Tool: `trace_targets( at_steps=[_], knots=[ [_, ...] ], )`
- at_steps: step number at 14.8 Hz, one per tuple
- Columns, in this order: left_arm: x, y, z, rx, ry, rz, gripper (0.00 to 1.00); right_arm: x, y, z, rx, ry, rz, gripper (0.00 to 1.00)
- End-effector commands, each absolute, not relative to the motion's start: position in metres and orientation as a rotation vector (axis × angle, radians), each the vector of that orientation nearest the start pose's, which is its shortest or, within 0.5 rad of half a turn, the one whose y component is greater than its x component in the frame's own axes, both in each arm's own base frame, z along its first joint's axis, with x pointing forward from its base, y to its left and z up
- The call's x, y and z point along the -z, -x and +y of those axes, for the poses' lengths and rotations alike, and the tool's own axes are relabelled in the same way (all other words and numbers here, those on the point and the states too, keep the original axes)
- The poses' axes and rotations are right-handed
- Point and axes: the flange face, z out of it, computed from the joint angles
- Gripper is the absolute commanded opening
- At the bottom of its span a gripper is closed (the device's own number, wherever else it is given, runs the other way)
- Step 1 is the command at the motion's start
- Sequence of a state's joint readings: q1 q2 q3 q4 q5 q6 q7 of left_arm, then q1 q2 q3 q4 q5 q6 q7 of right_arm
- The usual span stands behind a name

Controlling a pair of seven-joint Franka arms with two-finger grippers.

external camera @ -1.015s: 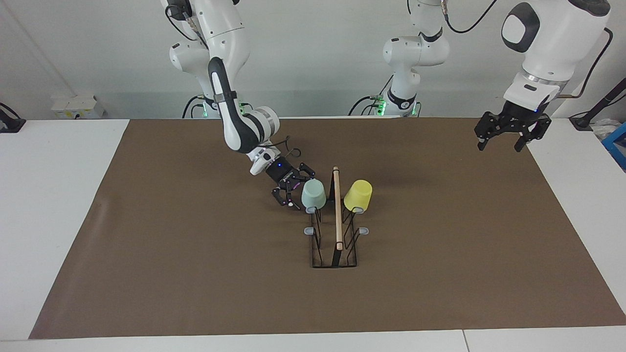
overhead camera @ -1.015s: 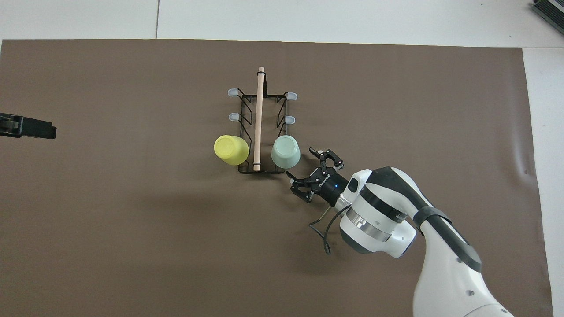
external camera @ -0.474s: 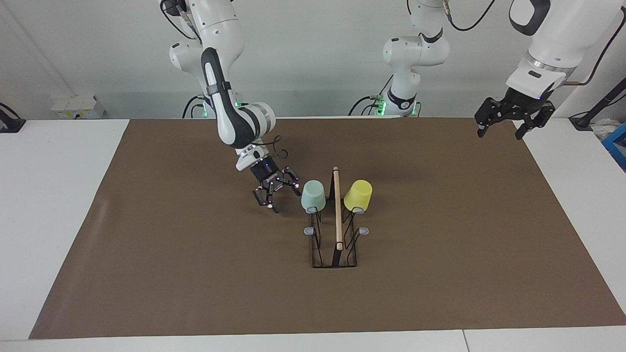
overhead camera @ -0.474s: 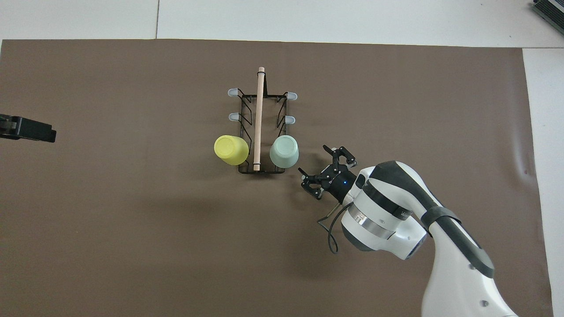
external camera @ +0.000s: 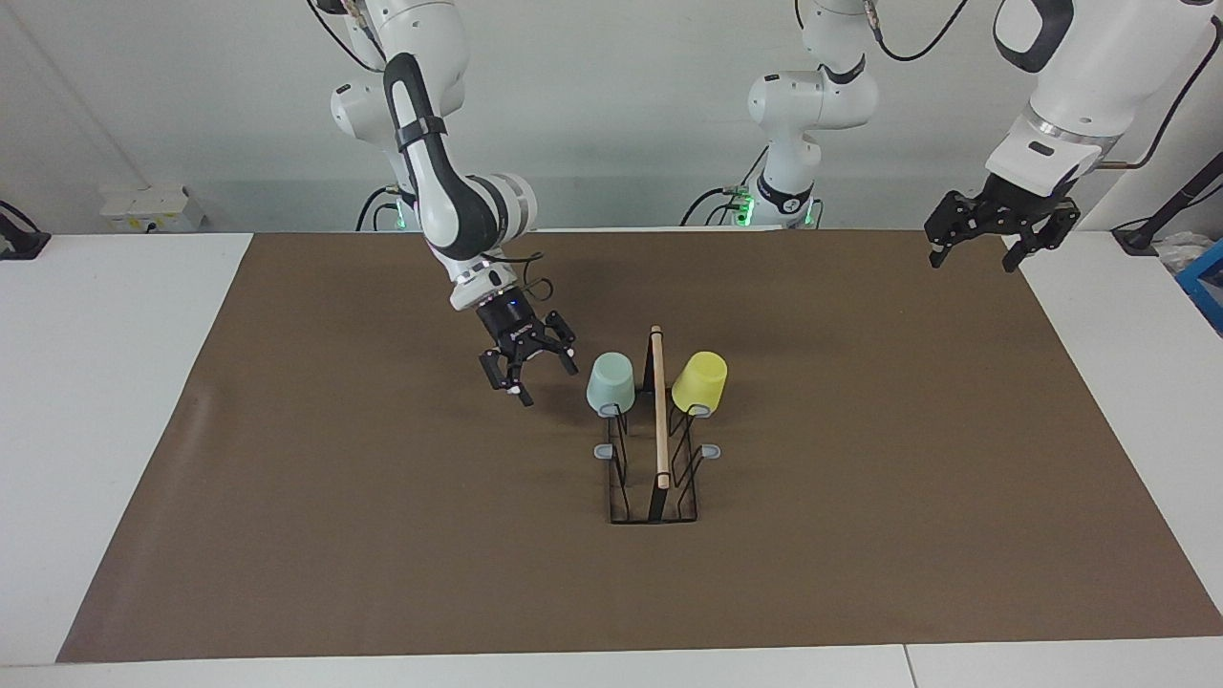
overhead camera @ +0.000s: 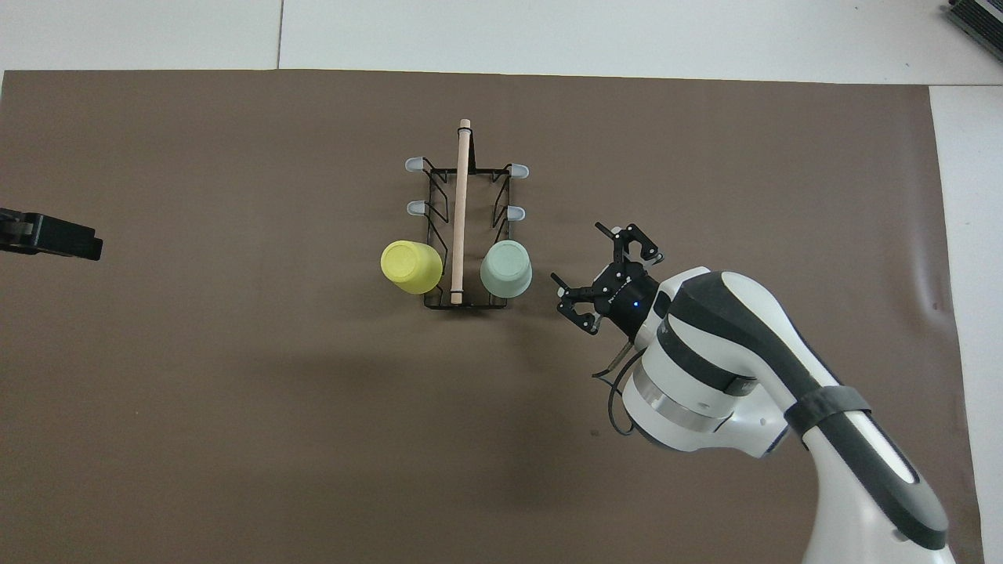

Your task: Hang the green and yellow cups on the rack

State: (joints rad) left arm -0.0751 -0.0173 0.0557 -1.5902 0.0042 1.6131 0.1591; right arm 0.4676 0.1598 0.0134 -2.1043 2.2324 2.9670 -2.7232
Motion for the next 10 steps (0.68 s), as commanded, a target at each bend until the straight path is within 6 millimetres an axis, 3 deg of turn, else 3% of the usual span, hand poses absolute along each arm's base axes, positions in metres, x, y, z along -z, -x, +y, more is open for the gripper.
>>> trace_targets(
  at_steps=[1,4,8,10],
  knots=[
    [-0.632,-0.548,-0.012,0.057,3.117,0.285,1.0,-0.373,-0.531,0.183,1.528,2.24,-1.613,1.0],
    [-0.633,-0.547,-0.012,0.052,3.117,0.285,1.0,-0.383,-0.544,0.167,1.542,2.202,-1.772,1.0],
    [-0.635,-0.547,-0.014,0.037,3.117,0.292,1.0,-0.414,-0.57,0.146,1.604,2.077,-2.014,1.0],
    [-0.637,-0.543,-0.028,0.016,3.113,0.33,1.0,-0.424,-0.581,0.141,1.625,1.998,-2.048,1.0]
  ],
)
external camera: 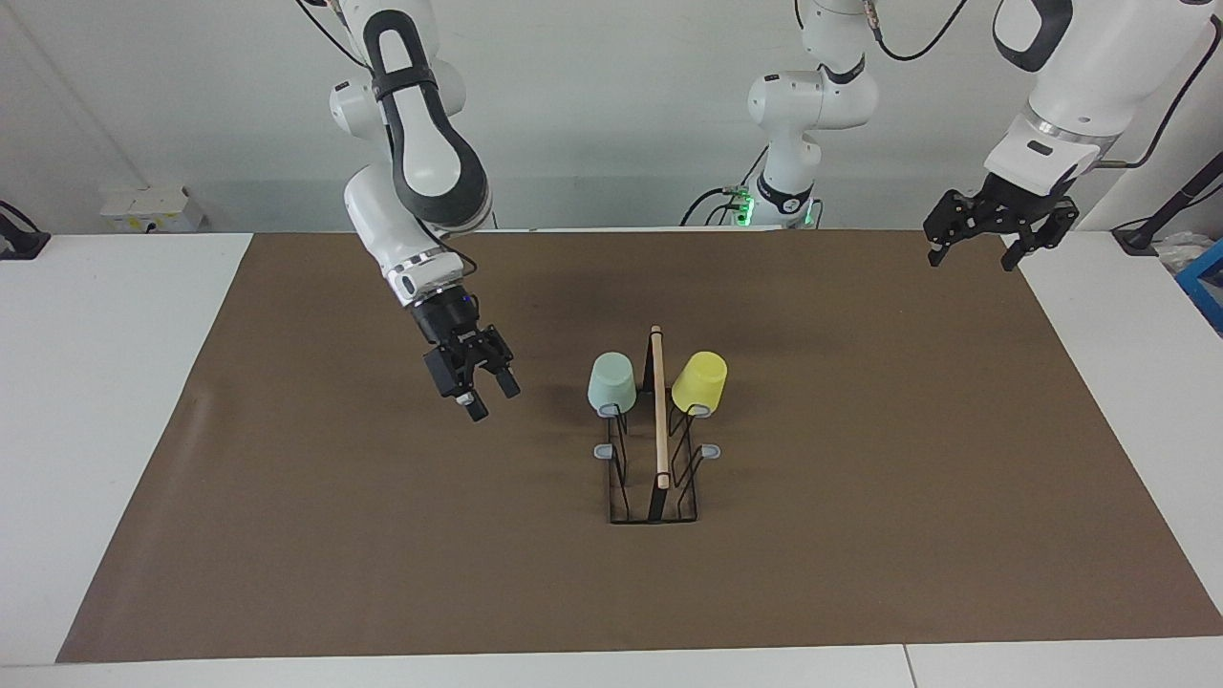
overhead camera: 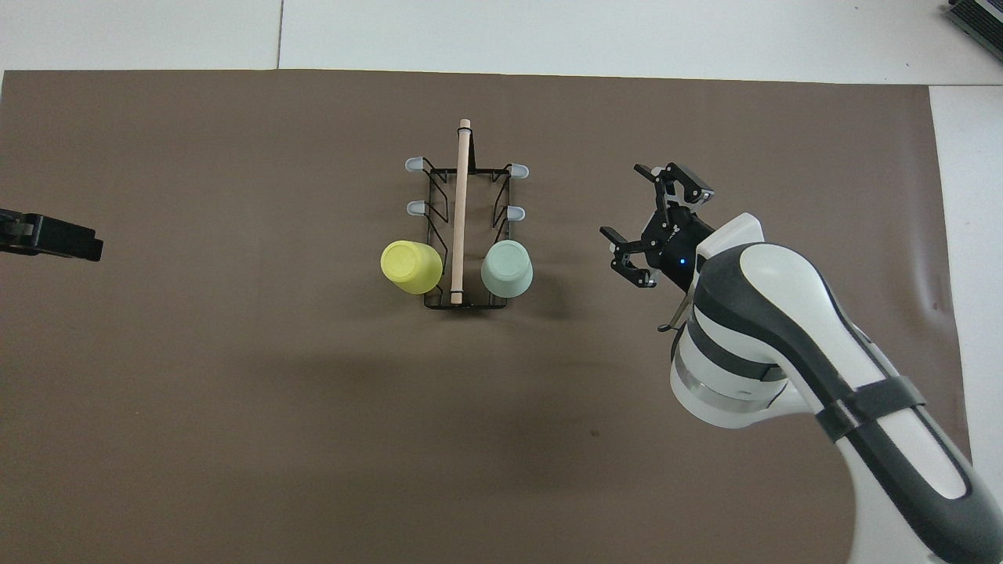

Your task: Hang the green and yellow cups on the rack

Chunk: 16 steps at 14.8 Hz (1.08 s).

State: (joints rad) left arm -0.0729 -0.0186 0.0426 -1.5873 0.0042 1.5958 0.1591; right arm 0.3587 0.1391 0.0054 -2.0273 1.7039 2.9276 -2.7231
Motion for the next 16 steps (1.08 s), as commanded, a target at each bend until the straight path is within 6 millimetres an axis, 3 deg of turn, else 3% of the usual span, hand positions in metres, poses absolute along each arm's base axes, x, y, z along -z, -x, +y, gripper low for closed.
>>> trace_targets(
  at_steps=[1,5,8,13,16],
  knots=[
    [-0.638,-0.542,-0.027,0.018,3.113,0.326,1.0,-0.431,-0.588,0.135,1.623,1.963,-2.083,1.0],
    [-0.637,-0.539,-0.031,-0.015,3.112,0.34,1.0,-0.459,-0.615,0.103,1.449,1.865,-2.054,1.0],
    [-0.637,-0.538,-0.031,-0.02,3.113,0.335,1.0,-0.479,-0.621,0.083,1.138,1.95,-1.981,1.0],
    [-0.635,-0.534,-0.032,-0.039,3.118,0.302,1.0,-0.505,-0.598,0.078,0.722,2.155,-1.782,1.0],
    [-0.633,-0.532,-0.034,-0.048,3.118,0.304,1.0,-0.513,-0.577,0.074,0.439,2.336,-1.503,1.0]
  ],
)
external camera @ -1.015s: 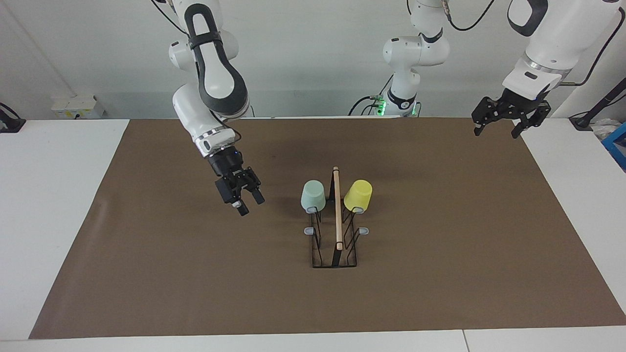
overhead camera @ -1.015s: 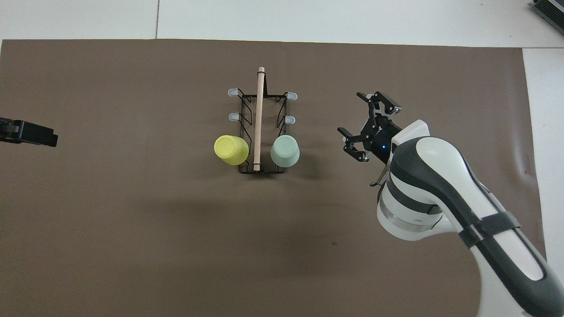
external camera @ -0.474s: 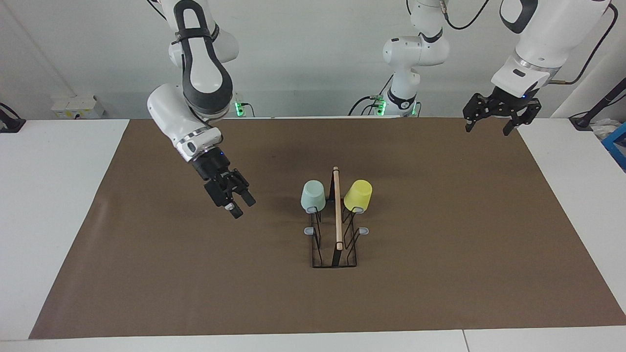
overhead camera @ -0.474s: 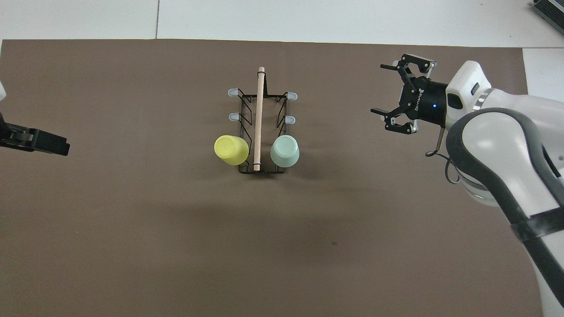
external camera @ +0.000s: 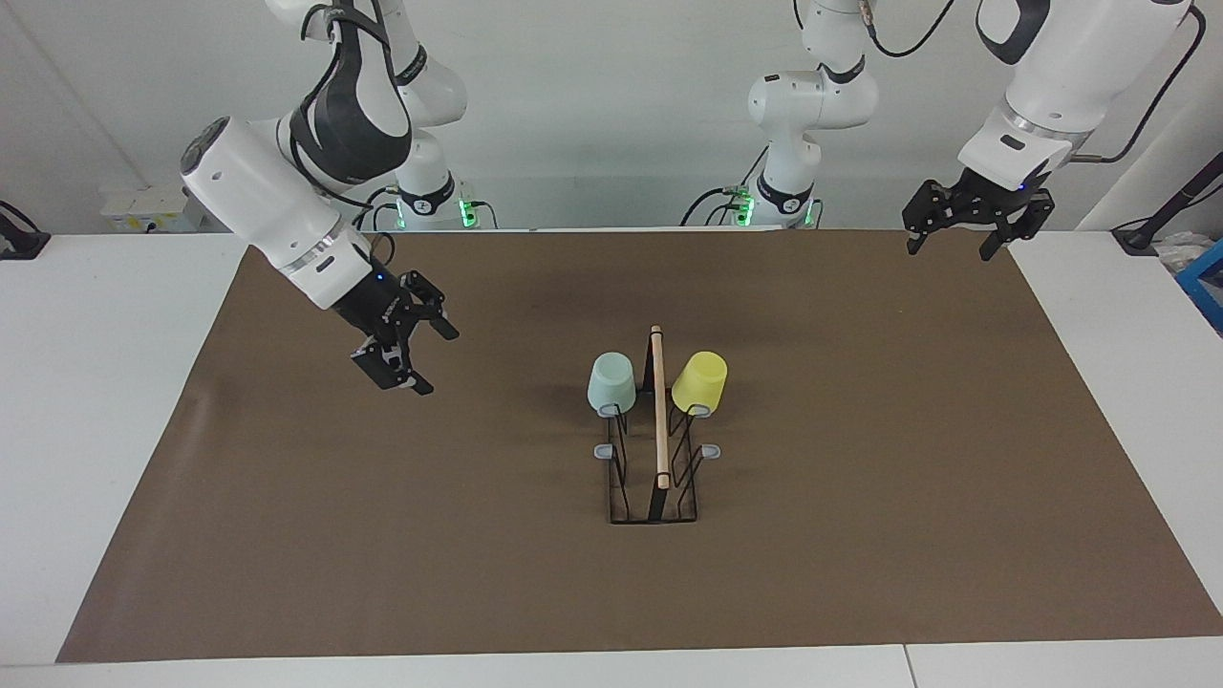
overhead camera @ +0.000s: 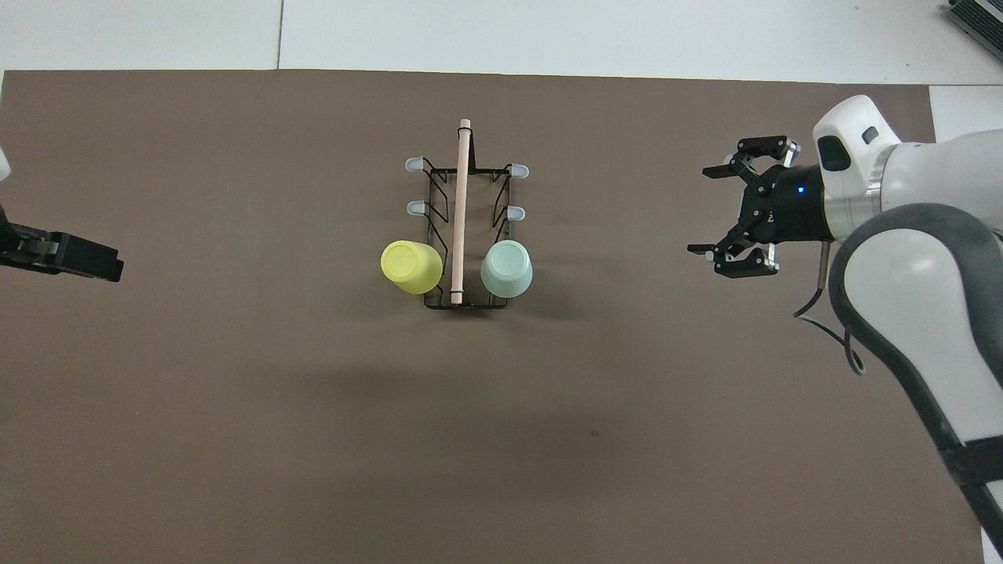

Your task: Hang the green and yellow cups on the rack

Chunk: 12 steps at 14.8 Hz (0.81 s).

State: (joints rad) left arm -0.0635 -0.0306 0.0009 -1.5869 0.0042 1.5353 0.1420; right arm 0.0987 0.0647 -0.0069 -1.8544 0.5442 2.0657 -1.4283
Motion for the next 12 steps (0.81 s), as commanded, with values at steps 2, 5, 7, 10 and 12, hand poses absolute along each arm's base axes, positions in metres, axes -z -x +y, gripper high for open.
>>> trace_targets(
  at_steps=[2,5,7,10,12],
  knots=[
    [-0.634,-0.531,-0.036,-0.046,3.115,0.313,1.0,-0.525,-0.564,0.062,0.305,2.488,-1.244,1.0],
    [-0.634,-0.53,-0.034,-0.046,3.116,0.306,1.0,-0.534,-0.559,0.049,0.209,2.658,-1.19,1.0],
    [-0.634,-0.53,-0.034,-0.046,3.116,0.306,1.0,-0.54,-0.552,0.038,0.096,2.686,-1.161,1.0],
    [-0.634,-0.53,-0.035,-0.046,3.116,0.309,1.0,-0.57,-0.545,0.028,-0.048,2.796,-1.005,1.0],
    [-0.633,-0.531,-0.034,-0.049,3.116,0.306,1.0,-0.582,-0.538,0.03,-0.145,2.883,-0.809,1.0]
  ],
)
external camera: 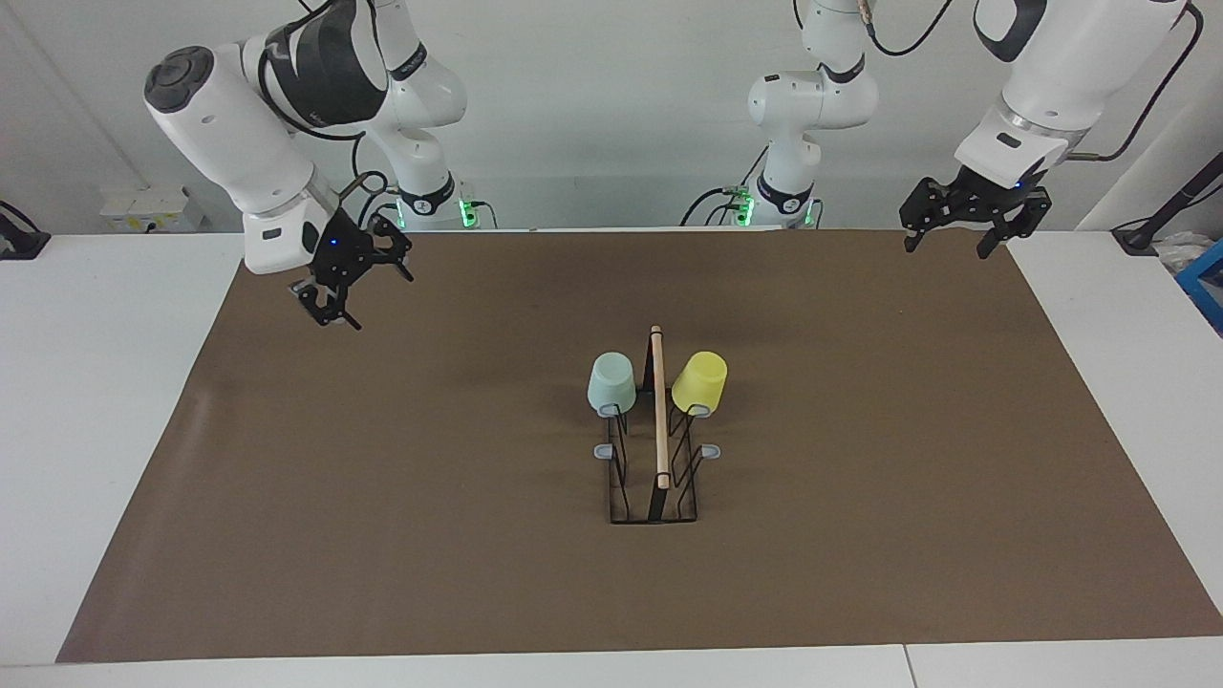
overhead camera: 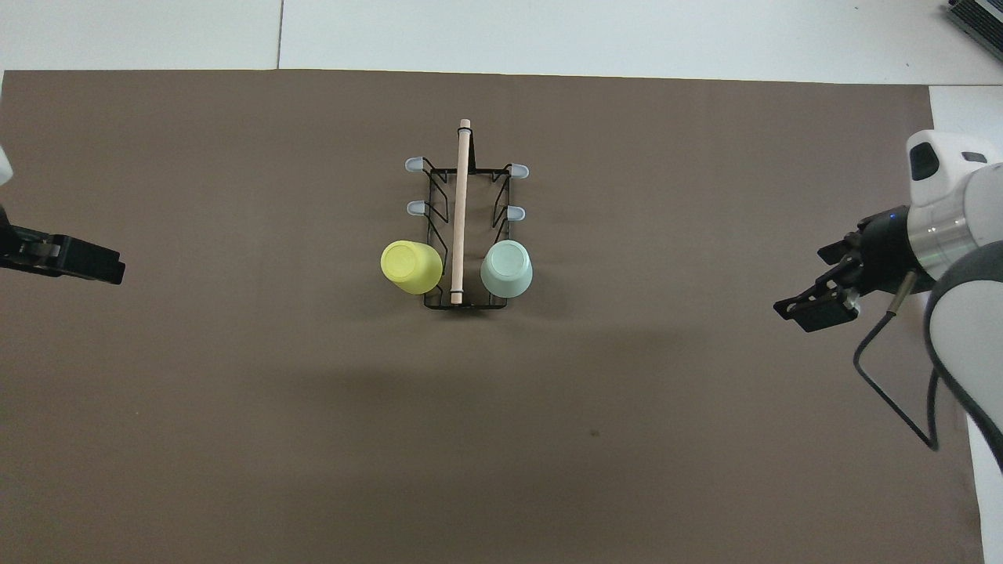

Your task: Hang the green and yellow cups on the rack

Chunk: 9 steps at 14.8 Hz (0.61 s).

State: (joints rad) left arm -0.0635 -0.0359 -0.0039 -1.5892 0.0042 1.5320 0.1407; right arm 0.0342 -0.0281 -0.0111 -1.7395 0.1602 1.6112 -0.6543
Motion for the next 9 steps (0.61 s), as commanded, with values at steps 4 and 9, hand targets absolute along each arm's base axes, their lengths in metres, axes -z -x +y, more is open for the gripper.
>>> trace_targets(
  at_steps=[4,9],
  knots=[
    [-0.634,-0.53,-0.035,-0.046,3.116,0.309,1.0,-0.593,-0.536,0.055,-0.184,2.983,-0.554,1.0],
    [-0.634,-0.53,-0.034,-0.046,3.116,0.306,1.0,-0.591,-0.546,0.051,-0.116,2.994,-0.537,1.0]
  ],
)
